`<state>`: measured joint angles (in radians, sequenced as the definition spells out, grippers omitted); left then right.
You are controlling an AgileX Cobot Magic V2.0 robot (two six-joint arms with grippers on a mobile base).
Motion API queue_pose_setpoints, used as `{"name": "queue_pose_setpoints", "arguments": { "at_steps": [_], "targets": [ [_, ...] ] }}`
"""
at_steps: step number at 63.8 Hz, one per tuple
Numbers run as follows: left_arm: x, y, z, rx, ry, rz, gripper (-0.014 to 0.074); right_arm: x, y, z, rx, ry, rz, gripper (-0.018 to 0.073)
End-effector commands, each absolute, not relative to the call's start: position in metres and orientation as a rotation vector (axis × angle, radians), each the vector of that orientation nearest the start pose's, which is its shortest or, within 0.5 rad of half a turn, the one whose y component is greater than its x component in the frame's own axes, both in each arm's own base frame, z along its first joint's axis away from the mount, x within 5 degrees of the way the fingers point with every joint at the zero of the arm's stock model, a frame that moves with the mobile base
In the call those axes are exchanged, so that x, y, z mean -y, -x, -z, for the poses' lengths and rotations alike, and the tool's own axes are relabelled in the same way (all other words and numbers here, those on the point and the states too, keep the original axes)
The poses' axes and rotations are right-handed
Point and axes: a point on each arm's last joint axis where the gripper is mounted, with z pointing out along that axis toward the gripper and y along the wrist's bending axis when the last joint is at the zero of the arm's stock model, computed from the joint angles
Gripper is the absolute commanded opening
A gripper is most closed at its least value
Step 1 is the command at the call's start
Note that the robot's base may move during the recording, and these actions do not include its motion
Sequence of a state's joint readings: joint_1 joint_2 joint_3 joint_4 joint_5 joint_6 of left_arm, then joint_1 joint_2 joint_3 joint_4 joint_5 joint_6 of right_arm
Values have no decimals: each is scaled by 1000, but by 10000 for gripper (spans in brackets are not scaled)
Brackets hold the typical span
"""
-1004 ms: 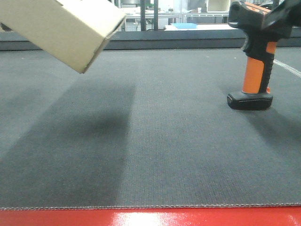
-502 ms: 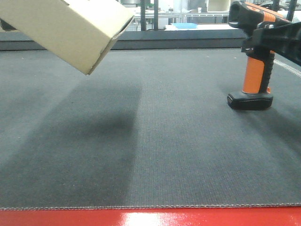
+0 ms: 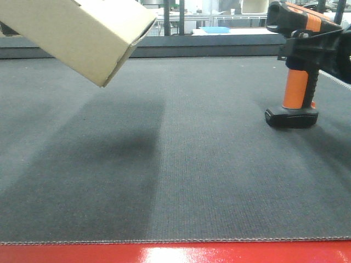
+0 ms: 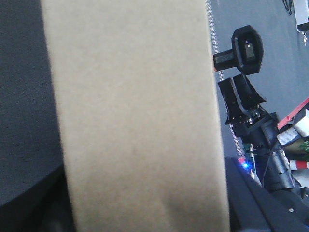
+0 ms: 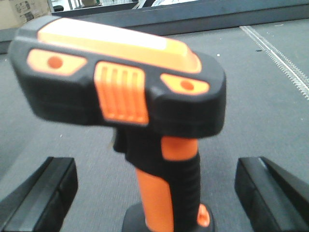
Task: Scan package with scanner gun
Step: 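Grasp the orange-and-black scanner gun by its top with the right gripper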
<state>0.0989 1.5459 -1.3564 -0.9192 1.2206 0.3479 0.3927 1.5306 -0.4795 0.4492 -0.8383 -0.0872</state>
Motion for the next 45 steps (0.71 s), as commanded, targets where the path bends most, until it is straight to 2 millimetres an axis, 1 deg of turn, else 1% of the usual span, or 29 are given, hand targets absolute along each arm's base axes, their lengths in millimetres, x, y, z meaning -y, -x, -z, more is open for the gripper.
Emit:
{"name": "queue_pose_setpoints", "arguments": {
  "at_steps": [1, 6, 24, 38, 45],
  "targets": [
    [41, -312, -355, -2455, -47, 1138, -111, -77, -268, -200, -1708, -132, -157, 570],
    [41, -312, -355, -2454, -46, 1136, -111, -78, -272, -199, -1707, -141, -153, 570],
    [40, -313, -354, -2456, -45, 1123, -111, -83, -285, -205, -1680, -147, -164, 570],
    [40, -313, -354, -2460, -47, 1111, -111, -83, -289, -192, -1715, -161, -143, 570],
    [39, -313, -353, -2462, -47, 1101, -111, -83, -290, -191, -1703, -162, -135, 570]
  ]
}}
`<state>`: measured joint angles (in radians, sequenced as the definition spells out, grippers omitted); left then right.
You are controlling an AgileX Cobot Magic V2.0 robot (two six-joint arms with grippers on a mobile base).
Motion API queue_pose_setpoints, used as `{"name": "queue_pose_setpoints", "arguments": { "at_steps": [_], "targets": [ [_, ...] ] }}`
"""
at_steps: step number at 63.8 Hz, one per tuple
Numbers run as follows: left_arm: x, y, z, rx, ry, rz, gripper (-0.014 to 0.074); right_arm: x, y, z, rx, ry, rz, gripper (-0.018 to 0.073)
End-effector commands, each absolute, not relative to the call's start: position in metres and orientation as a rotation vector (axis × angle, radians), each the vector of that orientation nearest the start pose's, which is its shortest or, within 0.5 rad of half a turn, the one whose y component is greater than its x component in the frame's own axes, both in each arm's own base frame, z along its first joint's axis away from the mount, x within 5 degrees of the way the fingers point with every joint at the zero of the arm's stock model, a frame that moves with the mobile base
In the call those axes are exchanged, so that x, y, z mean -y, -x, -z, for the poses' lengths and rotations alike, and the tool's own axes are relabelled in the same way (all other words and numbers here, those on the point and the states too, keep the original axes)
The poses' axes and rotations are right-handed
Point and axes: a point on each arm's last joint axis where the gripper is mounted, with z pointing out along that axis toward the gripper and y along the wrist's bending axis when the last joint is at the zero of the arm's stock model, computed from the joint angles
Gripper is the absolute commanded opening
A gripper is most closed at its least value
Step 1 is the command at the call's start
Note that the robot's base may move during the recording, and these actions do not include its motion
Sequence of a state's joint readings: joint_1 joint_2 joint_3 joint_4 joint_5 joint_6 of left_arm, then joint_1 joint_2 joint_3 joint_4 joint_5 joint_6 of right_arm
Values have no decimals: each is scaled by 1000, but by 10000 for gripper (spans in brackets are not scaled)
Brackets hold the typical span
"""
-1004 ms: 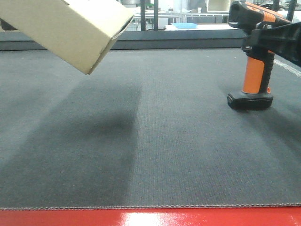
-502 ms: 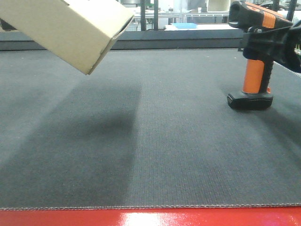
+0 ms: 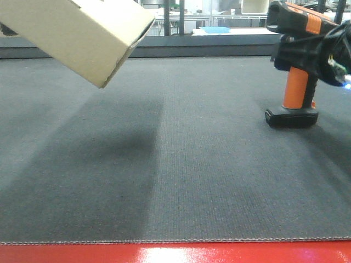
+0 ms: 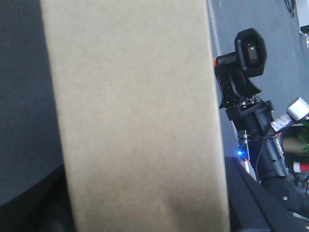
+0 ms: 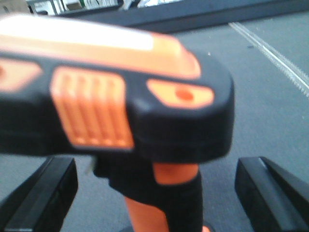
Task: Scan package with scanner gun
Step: 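Grasp the orange-and-black scanner gun by its top with the right gripper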
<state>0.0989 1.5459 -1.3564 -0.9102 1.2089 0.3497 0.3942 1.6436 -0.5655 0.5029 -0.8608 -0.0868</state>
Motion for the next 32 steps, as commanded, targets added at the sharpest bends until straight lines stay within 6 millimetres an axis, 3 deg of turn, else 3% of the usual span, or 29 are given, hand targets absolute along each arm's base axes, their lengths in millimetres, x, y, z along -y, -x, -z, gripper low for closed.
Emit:
{"name": "queue_pose_setpoints", "arguments": {
  "at_steps": [1, 32],
  "targets": [
    [39, -313, -353, -2462, -47, 1101, -111, -83, -290, -191, -1700, -162, -133, 570],
    [38, -317, -354, -2431, -16, 1069, -111, -83, -292, -195, -1664, -166, -132, 570]
  ]
}}
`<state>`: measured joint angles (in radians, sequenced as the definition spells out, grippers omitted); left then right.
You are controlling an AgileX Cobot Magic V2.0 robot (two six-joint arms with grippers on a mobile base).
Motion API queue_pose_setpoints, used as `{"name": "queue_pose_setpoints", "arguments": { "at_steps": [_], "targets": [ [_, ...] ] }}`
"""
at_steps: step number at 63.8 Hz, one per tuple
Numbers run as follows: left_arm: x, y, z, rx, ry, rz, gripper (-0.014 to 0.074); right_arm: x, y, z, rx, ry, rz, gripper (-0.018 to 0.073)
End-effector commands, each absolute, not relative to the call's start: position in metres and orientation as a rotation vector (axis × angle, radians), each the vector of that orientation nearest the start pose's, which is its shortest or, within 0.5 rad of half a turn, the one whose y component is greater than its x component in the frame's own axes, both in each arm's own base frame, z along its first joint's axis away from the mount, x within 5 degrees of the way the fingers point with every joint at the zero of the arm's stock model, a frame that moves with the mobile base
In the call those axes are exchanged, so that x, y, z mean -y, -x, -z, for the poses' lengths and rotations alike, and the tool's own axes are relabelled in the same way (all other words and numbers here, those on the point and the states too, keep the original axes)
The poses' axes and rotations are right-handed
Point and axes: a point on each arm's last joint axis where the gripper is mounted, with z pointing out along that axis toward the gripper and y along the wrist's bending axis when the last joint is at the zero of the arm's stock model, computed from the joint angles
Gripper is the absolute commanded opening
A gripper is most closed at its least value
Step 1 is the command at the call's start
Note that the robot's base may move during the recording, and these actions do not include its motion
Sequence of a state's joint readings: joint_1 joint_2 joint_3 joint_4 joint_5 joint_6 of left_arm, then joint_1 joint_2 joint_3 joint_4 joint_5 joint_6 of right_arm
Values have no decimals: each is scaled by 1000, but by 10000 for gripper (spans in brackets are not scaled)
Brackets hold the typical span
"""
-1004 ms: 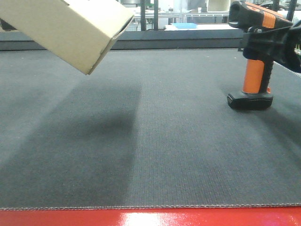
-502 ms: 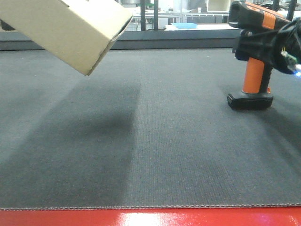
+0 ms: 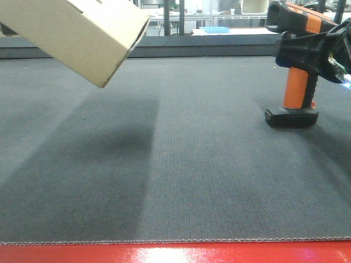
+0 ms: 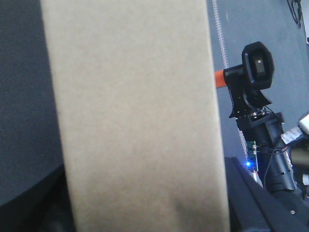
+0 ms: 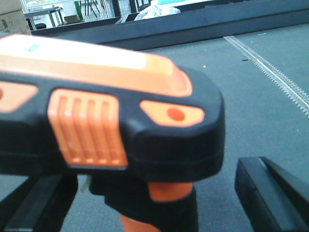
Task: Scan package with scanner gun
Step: 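Grasp the orange-and-black scanner gun by its top with the right gripper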
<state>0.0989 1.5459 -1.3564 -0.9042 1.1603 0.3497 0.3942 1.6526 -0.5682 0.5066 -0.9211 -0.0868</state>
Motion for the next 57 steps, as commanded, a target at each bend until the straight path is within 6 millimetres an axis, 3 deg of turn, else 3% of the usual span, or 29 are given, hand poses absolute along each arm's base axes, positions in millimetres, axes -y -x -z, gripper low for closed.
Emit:
{"name": "queue_pose_setpoints", "arguments": {
  "at_steps": [1, 15, 47, 57],
  "targets": [
    [38, -317, -354, -2431, -16, 1069, -111, -84, -293, -197, -1659, -168, -135, 570],
    [37, -318, -354, -2424, -10, 1062, -111, -91, -304, -205, -1686, -170, -174, 570],
    [37, -318, -354, -2426, -11, 1060, -111, -89, -305, -203, -1703, -201, -172, 568],
    [37, -318, -354, -2426, -11, 1060, -111, -87, -305, -203, -1703, -213, -168, 442]
  ]
}}
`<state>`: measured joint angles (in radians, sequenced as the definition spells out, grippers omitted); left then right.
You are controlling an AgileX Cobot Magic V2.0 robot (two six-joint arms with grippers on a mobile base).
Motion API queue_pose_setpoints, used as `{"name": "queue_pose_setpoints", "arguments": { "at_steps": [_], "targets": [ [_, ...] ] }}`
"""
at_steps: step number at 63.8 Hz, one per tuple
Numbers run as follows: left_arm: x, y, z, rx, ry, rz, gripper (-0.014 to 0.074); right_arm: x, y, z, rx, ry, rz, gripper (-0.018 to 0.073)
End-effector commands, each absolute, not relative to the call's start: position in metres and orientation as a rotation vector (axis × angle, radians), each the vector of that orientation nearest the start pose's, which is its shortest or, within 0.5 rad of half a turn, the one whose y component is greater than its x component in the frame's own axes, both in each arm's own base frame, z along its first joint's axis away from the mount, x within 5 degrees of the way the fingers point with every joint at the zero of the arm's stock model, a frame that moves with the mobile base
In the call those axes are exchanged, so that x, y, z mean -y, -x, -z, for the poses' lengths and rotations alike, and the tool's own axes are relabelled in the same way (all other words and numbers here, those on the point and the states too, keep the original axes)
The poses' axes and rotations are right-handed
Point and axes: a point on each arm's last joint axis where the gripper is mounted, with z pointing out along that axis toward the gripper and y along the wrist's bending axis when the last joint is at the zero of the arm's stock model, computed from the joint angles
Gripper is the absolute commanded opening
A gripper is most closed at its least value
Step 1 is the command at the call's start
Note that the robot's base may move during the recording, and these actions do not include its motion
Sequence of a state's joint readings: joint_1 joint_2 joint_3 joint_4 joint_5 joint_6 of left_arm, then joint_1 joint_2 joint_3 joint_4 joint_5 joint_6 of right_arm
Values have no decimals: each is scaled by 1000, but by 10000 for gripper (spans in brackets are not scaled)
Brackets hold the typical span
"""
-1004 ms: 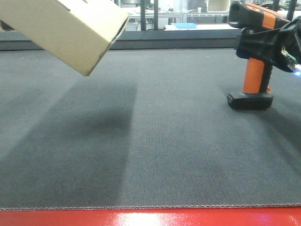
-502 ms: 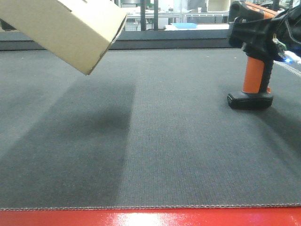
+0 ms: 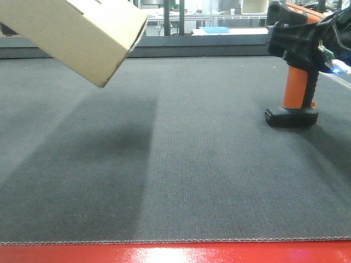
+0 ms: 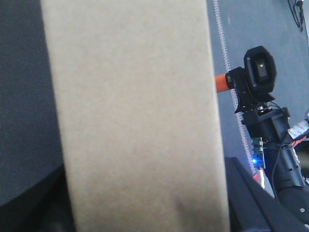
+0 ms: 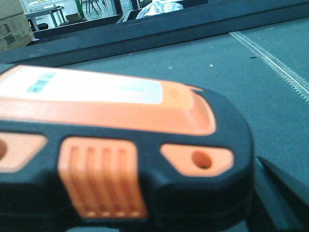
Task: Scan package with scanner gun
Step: 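Grasp the orange-and-black scanner gun by its top with the right gripper, then lift the scanner gun with the right gripper toward the box label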
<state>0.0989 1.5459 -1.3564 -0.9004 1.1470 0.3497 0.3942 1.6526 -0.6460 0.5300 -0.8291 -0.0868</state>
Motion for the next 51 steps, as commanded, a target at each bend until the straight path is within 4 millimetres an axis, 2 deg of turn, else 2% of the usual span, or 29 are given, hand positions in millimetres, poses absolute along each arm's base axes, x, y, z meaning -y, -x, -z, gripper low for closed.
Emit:
{"name": "queue_pose_setpoints", "arguments": {
  "at_steps": [1, 5, 19, 30, 36, 51],
  "targets": [
    [37, -318, -354, -2426, -11, 1060, -111, -87, -305, -203, -1703, -215, -168, 405],
    [37, -318, -354, -2426, -11, 1060, -111, -87, -305, -203, -1705, -215, -169, 305],
    [37, -318, -354, -2426, -11, 1060, -111, -87, -305, -203, -1705, -215, -169, -171],
    [38, -317, -354, -2431, -16, 1067, -111, -86, -305, -205, -1679, -217, -163, -157],
    [38, -316, -354, -2440, -24, 1072, -111, -85, -303, -215, -1652, -180, -136, -157],
    [34, -315, -349, -2481, -47, 1003, -111, -88, -298, -261, -1599, 35, -12, -157]
  ]
}}
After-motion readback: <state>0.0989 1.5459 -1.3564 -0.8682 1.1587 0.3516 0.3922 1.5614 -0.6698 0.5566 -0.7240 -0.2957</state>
